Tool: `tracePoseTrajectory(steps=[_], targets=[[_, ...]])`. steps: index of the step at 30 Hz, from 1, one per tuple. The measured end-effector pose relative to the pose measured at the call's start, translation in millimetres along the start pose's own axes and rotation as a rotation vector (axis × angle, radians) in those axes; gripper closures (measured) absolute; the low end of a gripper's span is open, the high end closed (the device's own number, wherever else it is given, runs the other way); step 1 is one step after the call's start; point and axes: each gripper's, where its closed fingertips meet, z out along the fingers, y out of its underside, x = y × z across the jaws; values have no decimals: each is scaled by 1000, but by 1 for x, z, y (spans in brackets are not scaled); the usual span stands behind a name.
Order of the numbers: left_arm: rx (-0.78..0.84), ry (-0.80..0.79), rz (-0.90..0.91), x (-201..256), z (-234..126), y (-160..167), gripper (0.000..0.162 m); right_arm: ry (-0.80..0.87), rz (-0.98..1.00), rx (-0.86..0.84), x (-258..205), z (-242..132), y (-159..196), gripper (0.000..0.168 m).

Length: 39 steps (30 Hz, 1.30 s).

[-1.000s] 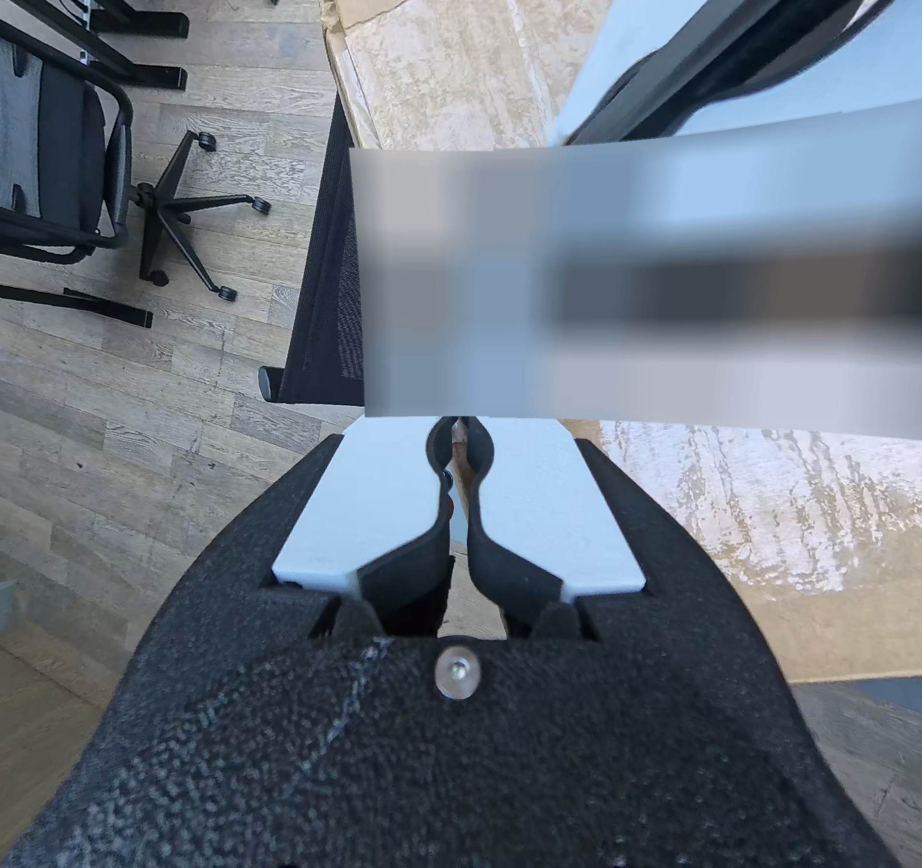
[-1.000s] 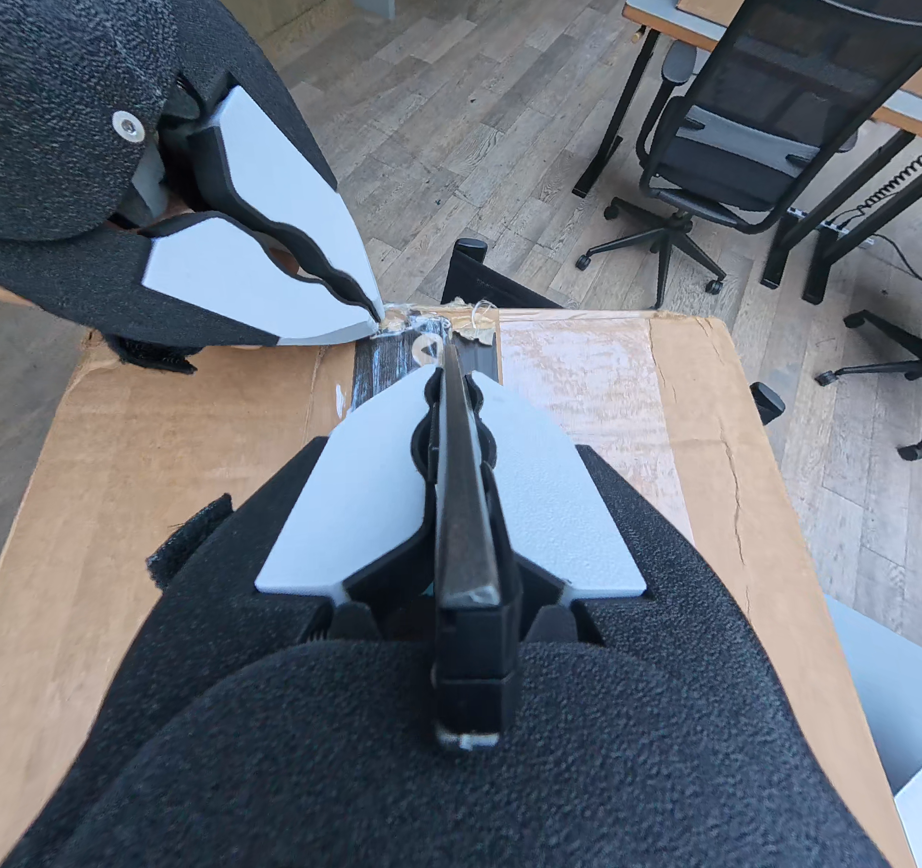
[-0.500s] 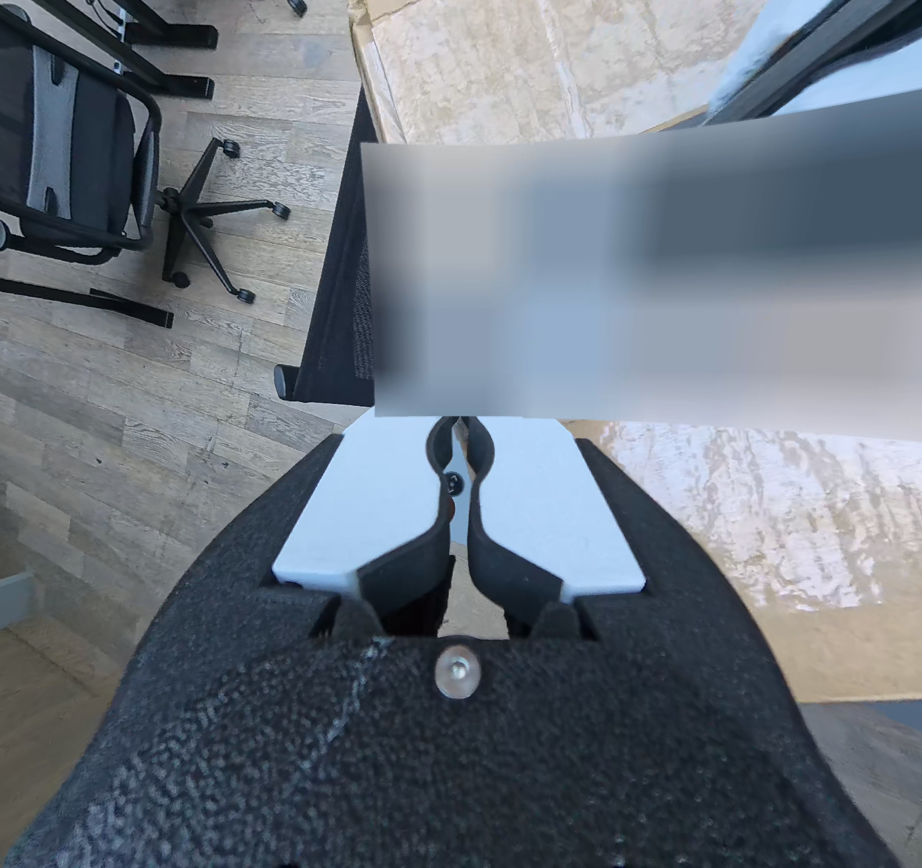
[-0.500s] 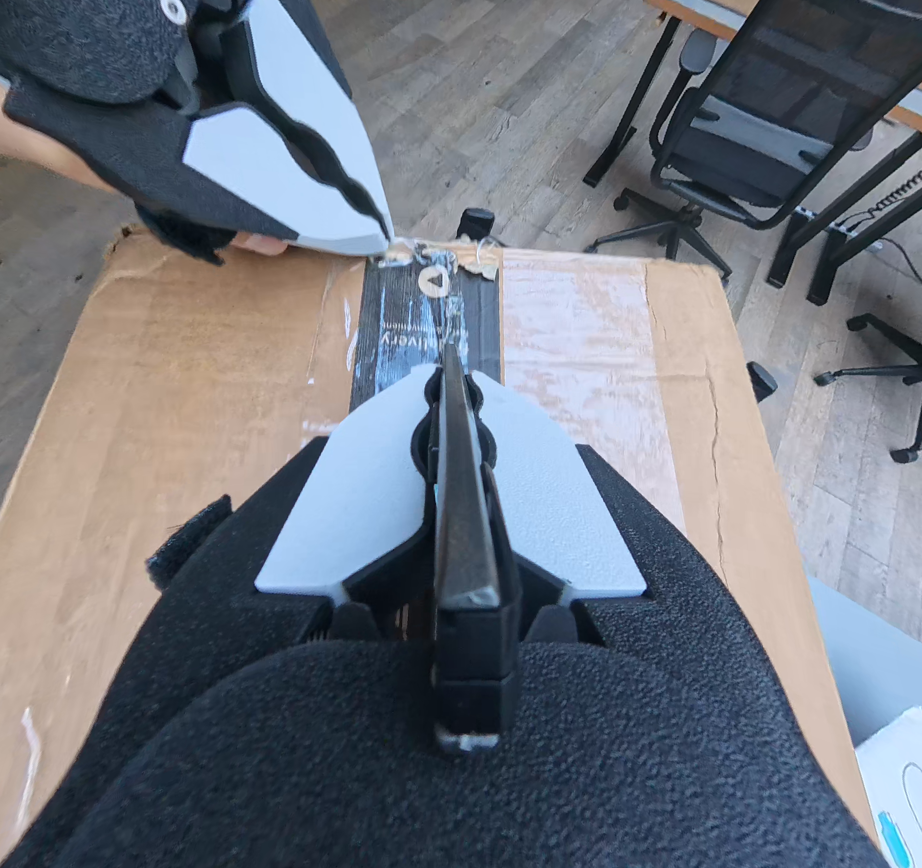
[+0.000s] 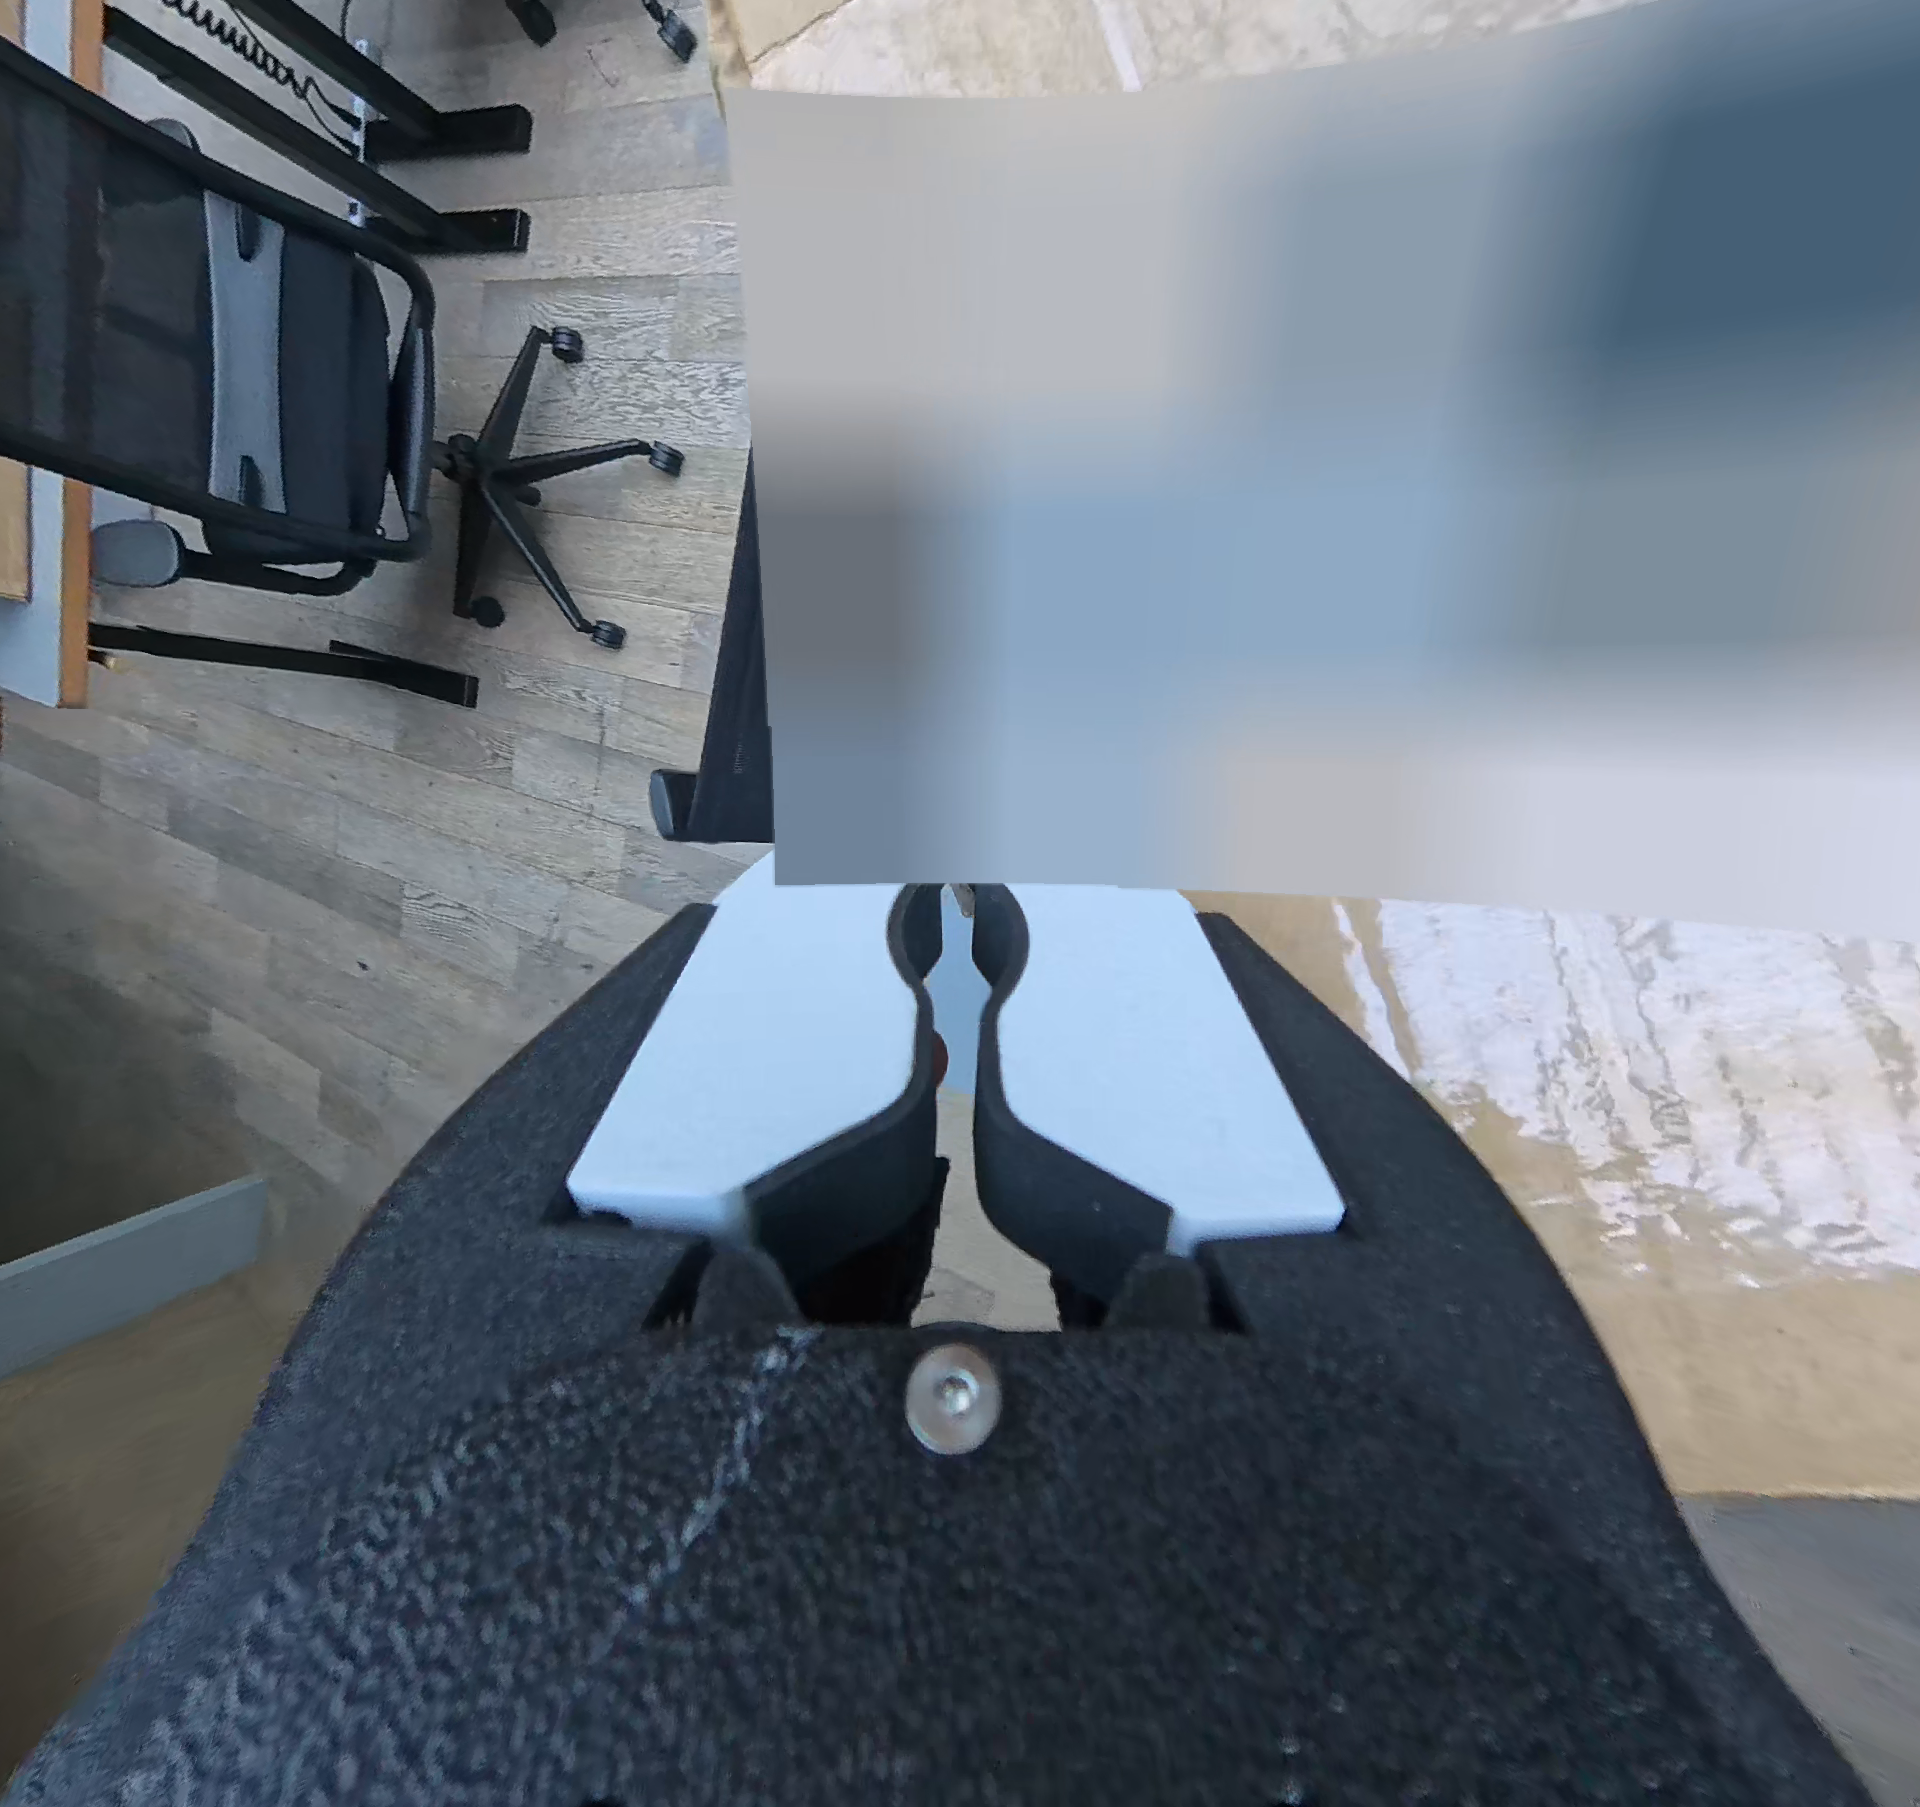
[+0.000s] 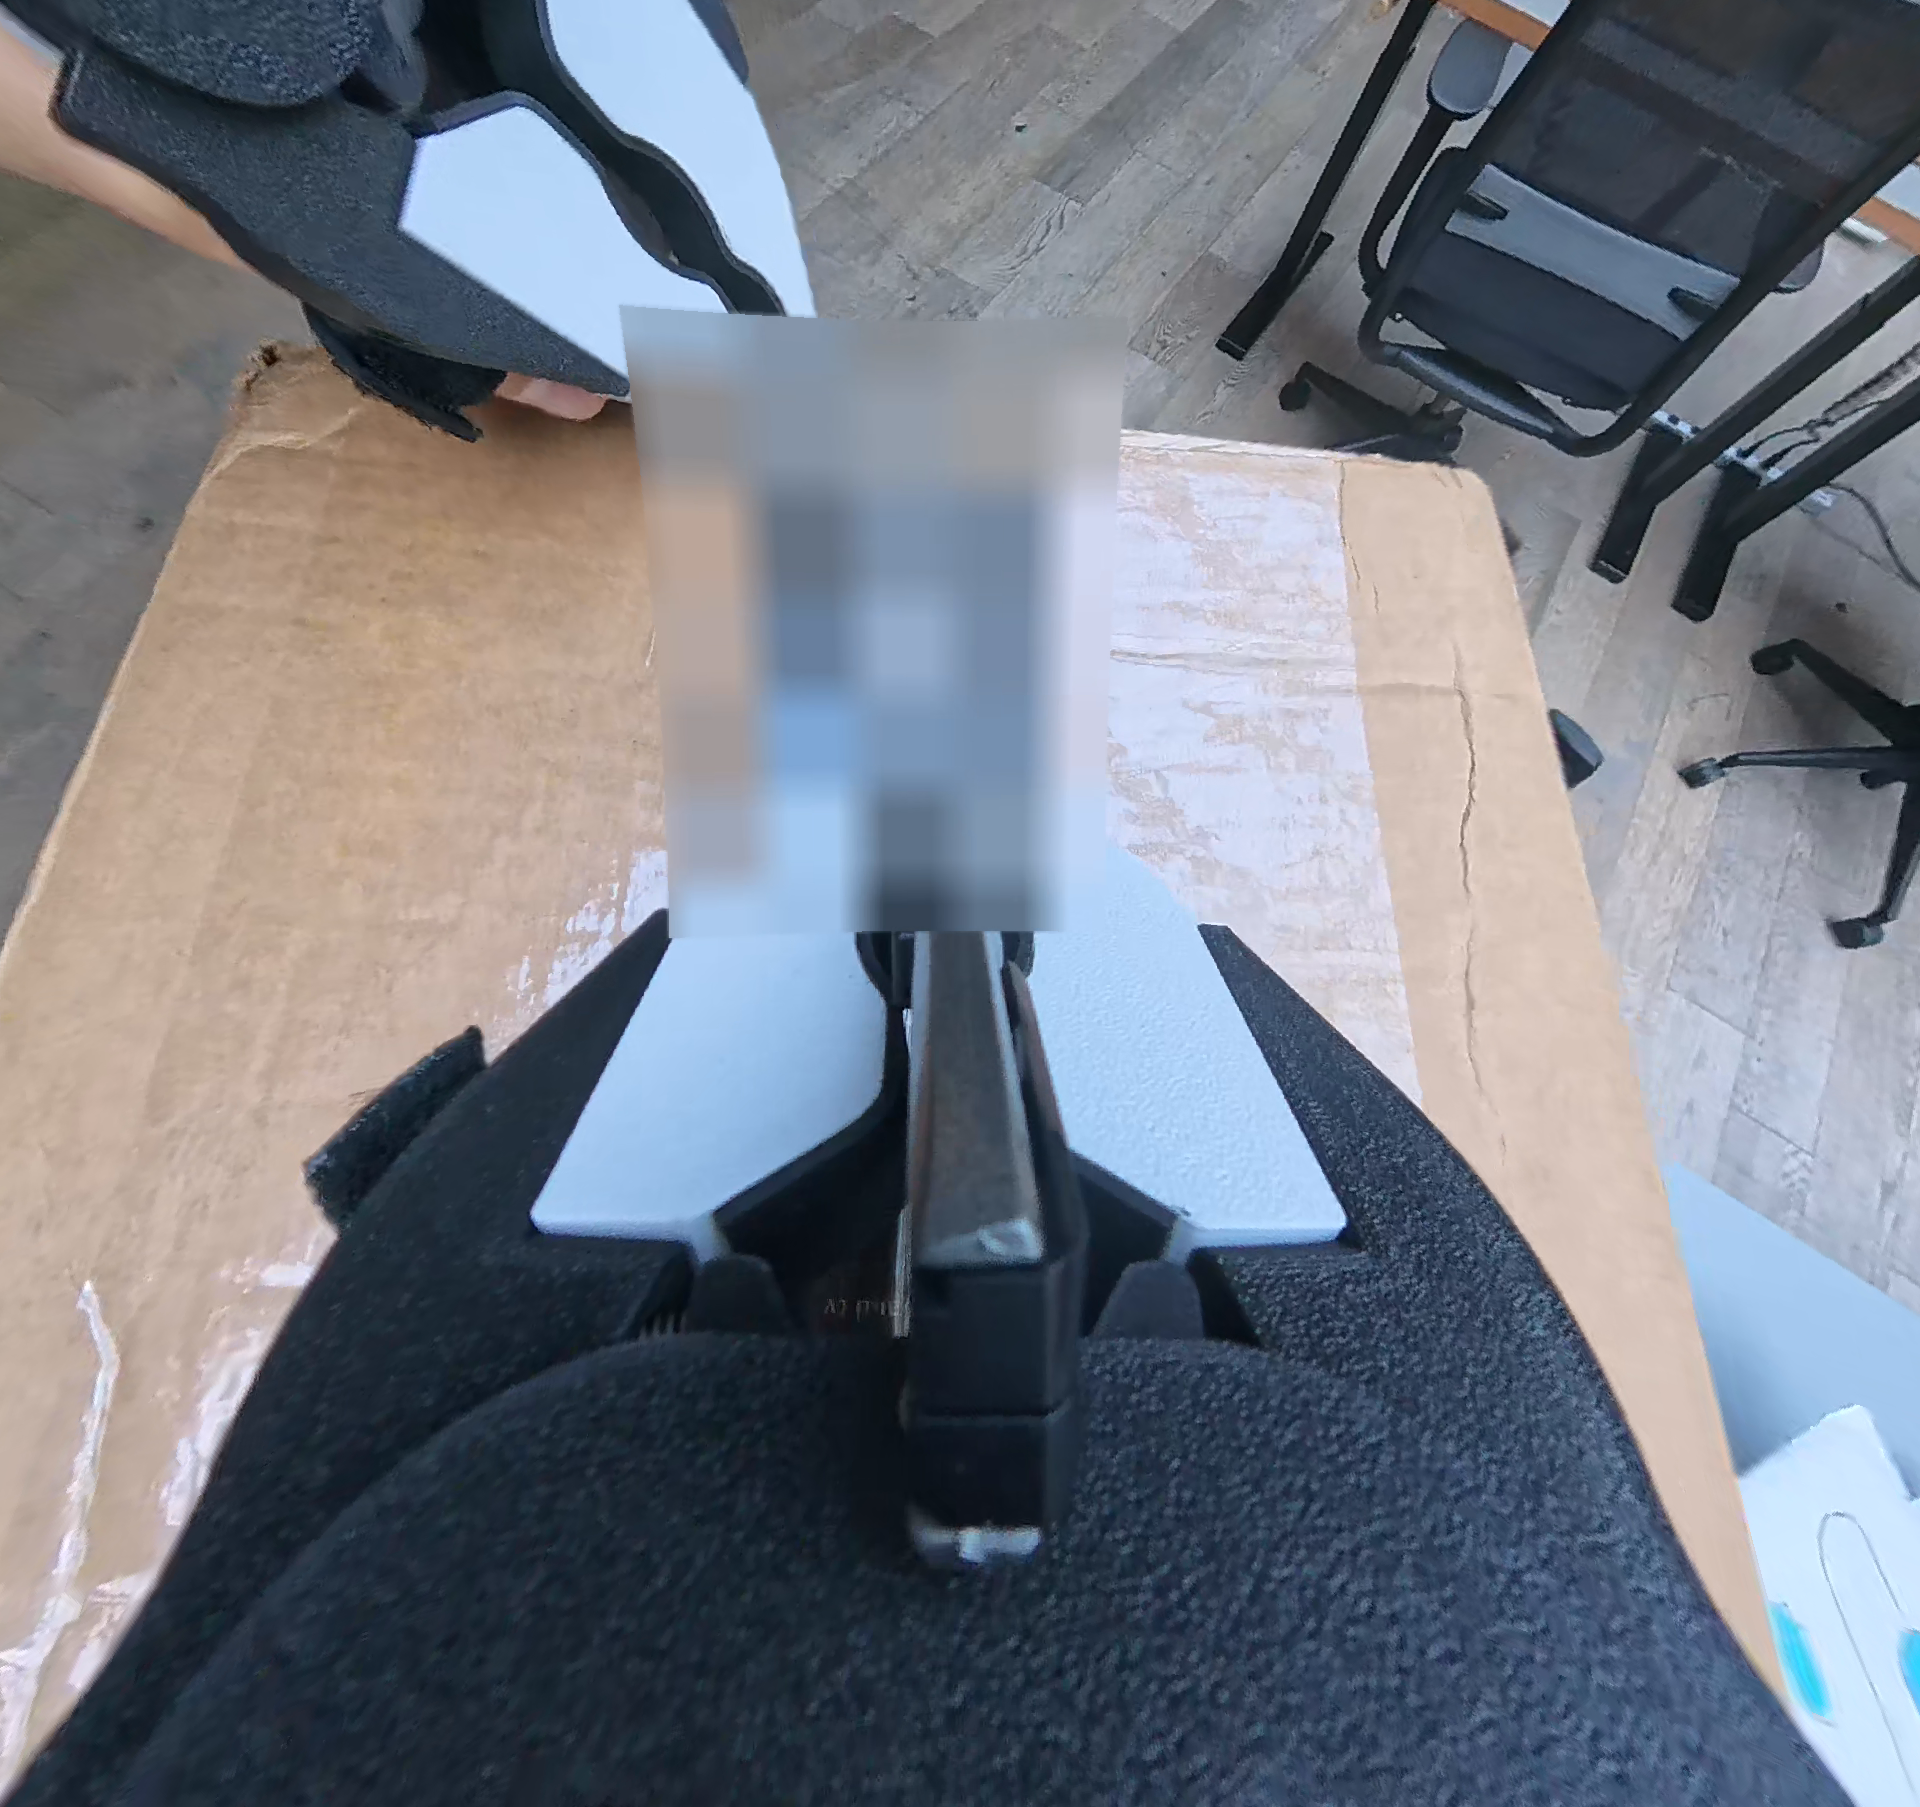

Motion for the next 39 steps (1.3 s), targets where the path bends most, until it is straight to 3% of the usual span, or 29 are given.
tracePoseTrajectory(steps=[2,4,6,8,12,24,31,39], targets=[[-11,-3,47,1,-1,-5,162,-22,51,-2,2,3,1,162],[97,109,-16,20,-6,-35,162,-33,73,17,2,2,2,161],[43,95,57,32,0,-47,162,-26,71,31,1,1,2,161],[-66,-15,175,29,11,-45,162,-13,40,24,1,-1,3,161],[-135,-62,224,26,11,-42,162,0,-3,31,-1,-3,4,161],[-39,11,106,26,12,-40,162,10,15,36,-1,-5,5,161],[-51,34,109,26,13,-40,162,-30,173,53,1,-7,10,160],[-80,12,134,25,12,-40,162,15,43,-1,-3,-22,17,161]])
